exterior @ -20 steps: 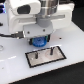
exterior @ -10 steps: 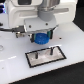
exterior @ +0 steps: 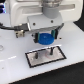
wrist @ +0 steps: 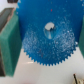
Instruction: Insert the blue gear onto the right peg, followed by the red gear
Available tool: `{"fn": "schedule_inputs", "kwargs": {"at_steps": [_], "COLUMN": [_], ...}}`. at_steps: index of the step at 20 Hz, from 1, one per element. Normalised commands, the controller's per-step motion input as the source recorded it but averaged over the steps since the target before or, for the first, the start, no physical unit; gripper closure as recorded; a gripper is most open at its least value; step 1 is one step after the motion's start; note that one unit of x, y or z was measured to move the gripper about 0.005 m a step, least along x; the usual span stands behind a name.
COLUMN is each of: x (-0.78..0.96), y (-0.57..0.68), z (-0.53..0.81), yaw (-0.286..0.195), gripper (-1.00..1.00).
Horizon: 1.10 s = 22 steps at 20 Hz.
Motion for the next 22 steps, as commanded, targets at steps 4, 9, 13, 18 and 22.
{"fn": "schedule_inputs", "kwargs": {"at_steps": [4, 9, 13, 18, 22], "x": [0.56, 0.55, 0.53, 0.47, 0.4], "y": [0.37, 0.29, 0.06, -0.01, 0.0], "z": [0.25, 0.19, 0.1, 0.05, 0.0], "yaw": [0.0, 0.0, 0.0, 0.0, 0.0], "gripper": [1.0, 1.0, 1.0, 1.0, 1.0]}}
